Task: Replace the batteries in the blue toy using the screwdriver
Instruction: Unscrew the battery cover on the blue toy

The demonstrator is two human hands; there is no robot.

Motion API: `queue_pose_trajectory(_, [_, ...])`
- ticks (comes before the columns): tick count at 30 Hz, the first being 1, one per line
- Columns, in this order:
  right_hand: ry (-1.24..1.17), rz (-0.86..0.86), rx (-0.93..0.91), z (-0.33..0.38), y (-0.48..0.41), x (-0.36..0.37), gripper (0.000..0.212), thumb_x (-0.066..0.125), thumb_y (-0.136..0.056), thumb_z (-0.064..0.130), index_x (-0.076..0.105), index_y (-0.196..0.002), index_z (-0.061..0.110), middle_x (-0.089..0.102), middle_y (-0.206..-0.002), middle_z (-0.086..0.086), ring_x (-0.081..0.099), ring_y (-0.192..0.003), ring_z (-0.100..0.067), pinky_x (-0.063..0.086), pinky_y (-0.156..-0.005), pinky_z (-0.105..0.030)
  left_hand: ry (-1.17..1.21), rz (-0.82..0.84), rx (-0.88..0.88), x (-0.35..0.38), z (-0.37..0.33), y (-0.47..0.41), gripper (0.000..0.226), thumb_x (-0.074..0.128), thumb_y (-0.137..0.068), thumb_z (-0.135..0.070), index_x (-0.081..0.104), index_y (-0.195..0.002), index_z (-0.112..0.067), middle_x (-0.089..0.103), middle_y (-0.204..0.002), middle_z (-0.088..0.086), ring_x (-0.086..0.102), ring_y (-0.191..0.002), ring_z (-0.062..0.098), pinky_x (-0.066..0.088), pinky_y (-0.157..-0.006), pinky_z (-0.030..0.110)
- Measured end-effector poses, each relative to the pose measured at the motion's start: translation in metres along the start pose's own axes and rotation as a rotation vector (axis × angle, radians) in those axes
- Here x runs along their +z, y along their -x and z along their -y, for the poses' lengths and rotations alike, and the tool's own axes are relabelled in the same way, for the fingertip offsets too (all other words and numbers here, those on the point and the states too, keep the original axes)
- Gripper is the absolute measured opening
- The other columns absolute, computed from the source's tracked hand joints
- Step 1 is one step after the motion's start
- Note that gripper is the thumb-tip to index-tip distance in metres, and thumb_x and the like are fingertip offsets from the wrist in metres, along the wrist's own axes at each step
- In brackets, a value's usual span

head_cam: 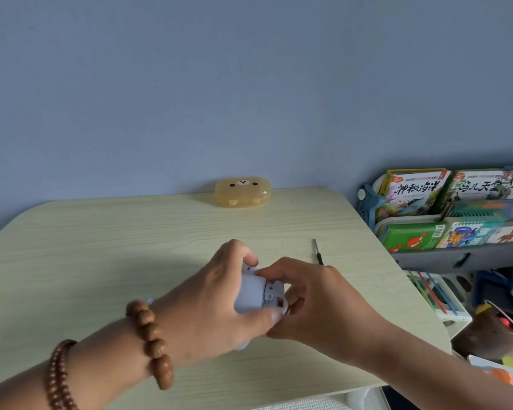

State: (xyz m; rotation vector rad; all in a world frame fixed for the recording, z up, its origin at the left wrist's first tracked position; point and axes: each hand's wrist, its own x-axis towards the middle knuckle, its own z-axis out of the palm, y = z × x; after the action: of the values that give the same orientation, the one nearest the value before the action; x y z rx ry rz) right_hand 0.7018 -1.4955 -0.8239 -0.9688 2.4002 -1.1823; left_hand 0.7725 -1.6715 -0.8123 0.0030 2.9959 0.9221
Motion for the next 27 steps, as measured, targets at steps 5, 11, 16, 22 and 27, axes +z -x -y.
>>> queue_pose_trajectory(5, [-0.04,0.028,0.044,0.0,0.0,-0.001,0.051,0.092,-0.065,0.027,0.068,-0.109,0.037,0.073,-0.088,0.018,0.068,-0.062,-0.003,0.055,-0.061,-0.025,-0.063,0.006,0.116,-0.014,0.021,-0.003,0.068,0.086,-0.059,-0.056,0.055,-0.118,-0.039,0.043,-0.125,-0.03,0.048,-0.116,-0.007,0.042,-0.094,0.015])
queue_pose_trajectory(11, [-0.067,0.031,0.051,-0.001,0.001,-0.002,0.049,0.092,-0.067,0.028,0.069,-0.109,0.036,0.076,-0.088,0.009,0.071,-0.066,-0.006,0.06,-0.068,-0.039,0.042,-0.091,0.173,-0.014,0.028,-0.004,0.064,0.093,-0.052,-0.054,0.072,-0.11,-0.038,0.055,-0.115,-0.018,0.059,-0.104,0.003,0.047,-0.085,0.017])
queue_pose_trajectory(16, [-0.063,0.044,0.047,-0.003,0.002,-0.004,0.044,0.092,-0.069,0.028,0.069,-0.106,0.034,0.078,-0.087,0.008,0.073,-0.067,-0.007,0.061,-0.067,-0.034,0.175,-0.154,0.184,-0.014,0.033,-0.003,0.06,0.092,-0.056,-0.052,0.072,-0.111,-0.036,0.062,-0.112,-0.015,0.063,-0.108,0.009,0.054,-0.089,0.025])
queue_pose_trajectory(22, [-0.069,0.053,0.057,-0.001,0.004,-0.005,0.046,0.092,-0.069,0.027,0.069,-0.109,0.033,0.078,-0.083,0.012,0.071,-0.064,-0.002,0.052,-0.06,-0.015,0.048,-0.287,0.096,-0.022,0.024,0.004,0.055,0.079,-0.054,-0.073,0.068,-0.094,-0.037,0.064,-0.093,-0.017,0.061,-0.09,0.002,0.048,-0.073,0.015])
queue_pose_trajectory(27, [-0.034,0.043,0.067,-0.001,0.005,-0.004,0.053,0.092,-0.069,0.031,0.067,-0.115,0.035,0.077,-0.084,0.016,0.072,-0.068,-0.002,0.053,-0.061,-0.015,-0.14,-0.371,-0.275,-0.053,0.029,0.006,0.058,0.059,-0.07,-0.077,0.052,-0.104,-0.03,0.065,-0.085,-0.01,0.062,-0.078,0.008,0.048,-0.068,0.031])
